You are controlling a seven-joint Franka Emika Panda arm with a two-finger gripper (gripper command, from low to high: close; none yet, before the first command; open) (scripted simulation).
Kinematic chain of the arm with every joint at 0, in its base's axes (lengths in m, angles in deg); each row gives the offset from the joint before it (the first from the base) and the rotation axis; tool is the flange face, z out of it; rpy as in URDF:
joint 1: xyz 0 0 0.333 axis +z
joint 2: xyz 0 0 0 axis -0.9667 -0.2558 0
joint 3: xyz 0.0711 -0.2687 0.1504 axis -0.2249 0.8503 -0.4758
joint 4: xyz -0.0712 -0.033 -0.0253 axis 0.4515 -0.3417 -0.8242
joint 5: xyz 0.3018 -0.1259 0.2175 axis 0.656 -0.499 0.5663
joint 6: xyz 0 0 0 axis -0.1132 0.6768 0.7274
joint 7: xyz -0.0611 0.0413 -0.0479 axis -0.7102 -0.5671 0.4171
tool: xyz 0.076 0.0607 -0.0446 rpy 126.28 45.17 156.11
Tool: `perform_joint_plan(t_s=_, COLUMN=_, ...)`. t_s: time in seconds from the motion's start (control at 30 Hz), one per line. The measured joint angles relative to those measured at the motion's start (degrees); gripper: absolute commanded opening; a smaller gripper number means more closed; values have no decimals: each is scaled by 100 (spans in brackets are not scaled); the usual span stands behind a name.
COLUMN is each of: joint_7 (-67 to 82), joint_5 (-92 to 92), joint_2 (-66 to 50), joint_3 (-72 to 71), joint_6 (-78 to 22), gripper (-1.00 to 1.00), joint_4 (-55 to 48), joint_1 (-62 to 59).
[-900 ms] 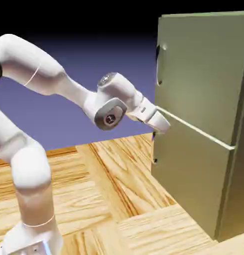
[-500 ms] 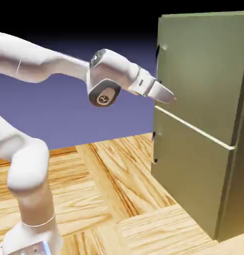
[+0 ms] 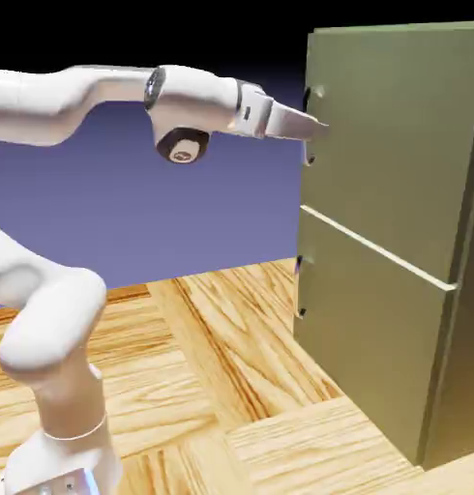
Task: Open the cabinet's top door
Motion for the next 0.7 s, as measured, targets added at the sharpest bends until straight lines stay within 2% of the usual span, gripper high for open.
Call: perform_joint_plan(t_s=0.7, joint_7=3066, joint_5=5234, joint_2=1099, joint_3=-2581, joint_6=124, gripper=0, joint_4=-1397, joint_1=-2115)
